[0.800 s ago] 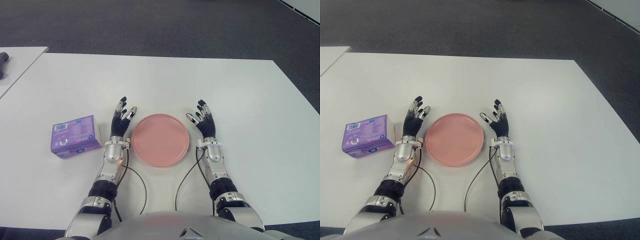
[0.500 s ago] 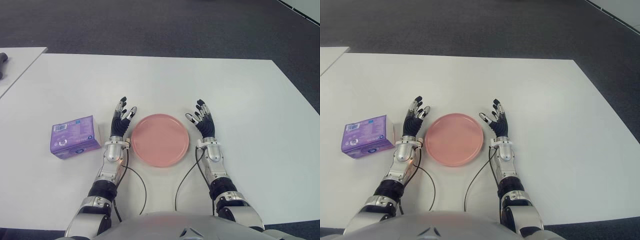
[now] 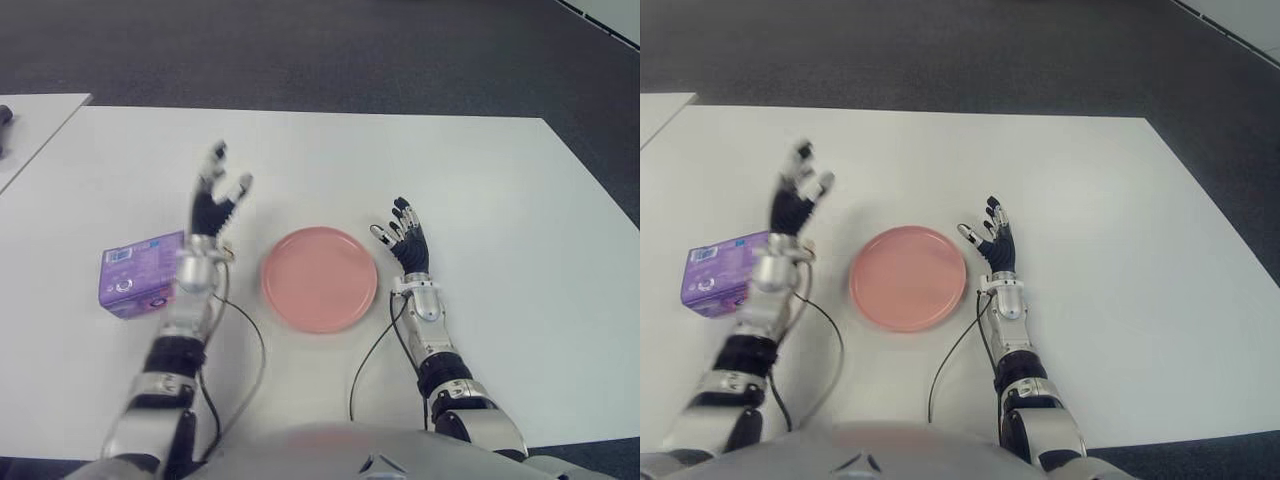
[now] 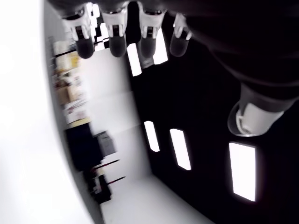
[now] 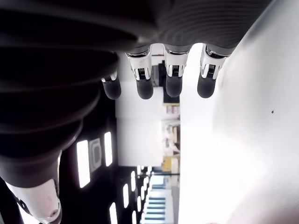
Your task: Put the tissue paper into the plate.
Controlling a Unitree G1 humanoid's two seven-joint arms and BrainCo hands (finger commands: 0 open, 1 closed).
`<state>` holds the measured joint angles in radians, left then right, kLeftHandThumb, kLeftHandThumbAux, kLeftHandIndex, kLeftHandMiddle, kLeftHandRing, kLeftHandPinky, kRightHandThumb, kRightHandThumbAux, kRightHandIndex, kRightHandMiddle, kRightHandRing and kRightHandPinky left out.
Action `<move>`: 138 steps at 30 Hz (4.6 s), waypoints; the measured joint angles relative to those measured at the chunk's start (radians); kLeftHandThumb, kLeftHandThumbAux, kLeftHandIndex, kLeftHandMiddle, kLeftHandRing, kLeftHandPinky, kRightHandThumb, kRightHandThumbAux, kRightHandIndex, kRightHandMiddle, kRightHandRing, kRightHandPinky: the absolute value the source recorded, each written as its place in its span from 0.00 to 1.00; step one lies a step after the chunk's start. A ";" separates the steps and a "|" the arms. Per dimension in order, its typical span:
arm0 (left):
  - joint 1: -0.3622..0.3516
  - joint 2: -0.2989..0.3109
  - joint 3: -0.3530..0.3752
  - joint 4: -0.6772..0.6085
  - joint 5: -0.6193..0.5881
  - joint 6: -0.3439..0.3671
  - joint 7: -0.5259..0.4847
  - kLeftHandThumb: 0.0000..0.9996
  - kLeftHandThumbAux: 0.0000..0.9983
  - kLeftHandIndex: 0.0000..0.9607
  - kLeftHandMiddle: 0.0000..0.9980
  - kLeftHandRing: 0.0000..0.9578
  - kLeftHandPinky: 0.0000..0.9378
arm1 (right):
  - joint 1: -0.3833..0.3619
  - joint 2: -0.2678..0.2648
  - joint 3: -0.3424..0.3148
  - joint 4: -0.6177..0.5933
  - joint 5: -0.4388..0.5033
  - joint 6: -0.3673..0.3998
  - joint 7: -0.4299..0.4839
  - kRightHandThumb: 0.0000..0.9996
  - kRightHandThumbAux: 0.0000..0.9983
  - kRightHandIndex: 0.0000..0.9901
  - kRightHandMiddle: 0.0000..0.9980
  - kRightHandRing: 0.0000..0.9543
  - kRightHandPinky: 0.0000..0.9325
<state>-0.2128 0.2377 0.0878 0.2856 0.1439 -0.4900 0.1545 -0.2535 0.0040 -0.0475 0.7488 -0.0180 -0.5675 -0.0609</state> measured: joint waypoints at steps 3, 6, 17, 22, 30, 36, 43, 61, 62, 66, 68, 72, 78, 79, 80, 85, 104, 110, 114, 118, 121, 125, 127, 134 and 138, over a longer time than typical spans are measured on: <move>0.007 0.051 0.029 -0.131 0.026 0.028 -0.007 0.03 0.46 0.00 0.00 0.00 0.00 | 0.001 0.000 0.002 -0.001 -0.003 0.000 -0.003 0.18 0.67 0.00 0.00 0.00 0.01; 0.029 0.095 0.056 -0.263 0.058 0.068 -0.020 0.04 0.46 0.00 0.00 0.00 0.00 | 0.005 0.002 0.004 0.001 -0.010 0.000 -0.005 0.18 0.66 0.00 0.00 0.00 0.02; 0.121 0.292 0.183 -0.461 0.113 0.148 -0.136 0.10 0.43 0.00 0.00 0.00 0.00 | 0.008 0.017 0.005 -0.003 -0.008 0.020 0.006 0.16 0.67 0.00 0.00 0.00 0.02; 0.124 0.380 0.221 -0.484 0.138 0.172 -0.190 0.09 0.39 0.00 0.00 0.00 0.00 | 0.007 0.021 0.010 -0.002 -0.015 0.023 0.006 0.14 0.66 0.00 0.00 0.00 0.01; 0.160 0.537 0.275 -0.513 0.193 0.221 -0.313 0.13 0.32 0.00 0.00 0.00 0.00 | 0.008 0.030 0.025 -0.004 -0.028 0.024 -0.001 0.13 0.64 0.00 0.00 0.00 0.02; 0.253 0.615 0.338 -0.561 0.257 0.213 -0.369 0.15 0.31 0.00 0.00 0.00 0.00 | 0.009 0.032 0.024 -0.004 -0.026 0.024 -0.001 0.15 0.65 0.00 0.00 0.00 0.03; 0.364 0.660 0.395 -0.574 0.315 0.153 -0.398 0.11 0.29 0.00 0.00 0.00 0.00 | 0.007 0.034 0.025 0.000 -0.022 0.024 0.006 0.15 0.65 0.00 0.00 0.00 0.02; 0.590 0.802 0.451 -0.627 0.360 0.158 -0.738 0.05 0.24 0.00 0.00 0.00 0.00 | -0.048 0.025 0.020 0.100 -0.018 -0.037 0.013 0.13 0.63 0.00 0.00 0.00 0.04; 0.592 0.805 0.446 -0.625 0.368 0.158 -0.744 0.05 0.24 0.00 0.00 0.00 0.00 | -0.048 0.025 0.020 0.102 -0.018 -0.040 0.013 0.14 0.63 0.00 0.00 0.00 0.04; 0.591 0.830 0.404 -0.605 0.408 0.159 -0.770 0.05 0.22 0.00 0.00 0.00 0.00 | -0.049 0.026 0.021 0.104 -0.016 -0.041 0.020 0.14 0.62 0.00 0.00 0.00 0.04; 0.588 0.843 0.369 -0.588 0.430 0.161 -0.781 0.05 0.22 0.00 0.00 0.00 0.00 | -0.049 0.027 0.020 0.104 -0.012 -0.041 0.028 0.14 0.63 0.00 0.01 0.00 0.04; 0.580 0.855 0.299 -0.558 0.467 0.167 -0.807 0.05 0.21 0.00 0.00 0.00 0.00 | -0.050 0.029 0.017 0.103 0.000 -0.041 0.044 0.14 0.64 0.00 0.01 0.01 0.05; 0.552 0.865 0.237 -0.539 0.496 0.181 -0.825 0.06 0.21 0.00 0.00 0.00 0.00 | -0.051 0.031 0.008 0.103 0.014 -0.040 0.056 0.14 0.65 0.00 0.01 0.01 0.05; 0.544 0.867 0.228 -0.537 0.500 0.184 -0.825 0.06 0.21 0.00 0.00 0.00 0.00 | -0.050 0.031 0.007 0.102 0.014 -0.040 0.055 0.14 0.65 0.00 0.01 0.01 0.05; 0.536 0.869 0.220 -0.536 0.504 0.188 -0.825 0.06 0.21 0.00 0.00 0.00 0.00 | -0.050 0.031 0.006 0.102 0.014 -0.040 0.055 0.14 0.65 0.00 0.01 0.01 0.05; 0.510 0.870 0.181 -0.526 0.519 0.204 -0.826 0.05 0.20 0.00 0.00 0.00 0.00 | -0.049 0.031 0.004 0.101 0.012 -0.040 0.050 0.13 0.66 0.00 0.01 0.01 0.05; 0.447 0.871 0.087 -0.469 0.689 0.234 -0.733 0.03 0.21 0.00 0.00 0.00 0.00 | -0.071 0.023 -0.010 0.139 0.013 -0.058 0.057 0.11 0.68 0.02 0.02 0.02 0.06; 0.427 0.871 0.077 -0.443 0.725 0.234 -0.667 0.04 0.22 0.00 0.00 0.00 0.00 | -0.071 0.023 -0.011 0.141 0.013 -0.061 0.059 0.12 0.68 0.02 0.02 0.02 0.06; 0.423 0.871 0.063 -0.428 0.761 0.234 -0.599 0.05 0.22 0.00 0.00 0.00 0.00 | -0.071 0.023 -0.011 0.142 0.013 -0.064 0.059 0.12 0.68 0.02 0.02 0.02 0.06; 0.423 0.871 0.052 -0.419 0.782 0.234 -0.553 0.05 0.22 0.00 0.00 0.00 0.00 | -0.071 0.023 -0.011 0.143 0.013 -0.066 0.059 0.12 0.67 0.02 0.02 0.02 0.06; 0.423 0.871 0.051 -0.416 0.795 0.234 -0.524 0.05 0.22 0.00 0.00 0.00 0.00 | -0.072 0.023 -0.011 0.144 0.013 -0.066 0.059 0.12 0.67 0.02 0.02 0.02 0.06; 0.423 0.871 0.050 -0.410 0.811 0.238 -0.488 0.06 0.22 0.00 0.00 0.00 0.00 | -0.072 0.023 -0.011 0.145 0.013 -0.066 0.059 0.12 0.67 0.02 0.02 0.02 0.06; 0.423 0.871 0.049 -0.405 0.816 0.240 -0.472 0.06 0.23 0.00 0.00 0.00 0.00 | -0.072 0.023 -0.011 0.145 0.014 -0.066 0.060 0.12 0.67 0.02 0.02 0.02 0.06; 0.423 0.867 0.036 -0.398 0.846 0.256 -0.427 0.07 0.24 0.00 0.00 0.00 0.00 | -0.072 0.022 -0.012 0.145 0.014 -0.066 0.063 0.12 0.67 0.02 0.02 0.02 0.06; 0.426 0.864 0.014 -0.399 0.860 0.271 -0.424 0.08 0.24 0.00 0.00 0.00 0.00 | -0.072 0.022 -0.013 0.145 0.015 -0.066 0.066 0.12 0.67 0.02 0.02 0.02 0.06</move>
<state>0.2129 1.1014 0.1018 -0.1129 1.0040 -0.2186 -0.2693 -0.3260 0.0260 -0.0604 0.8940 -0.0035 -0.6340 0.0054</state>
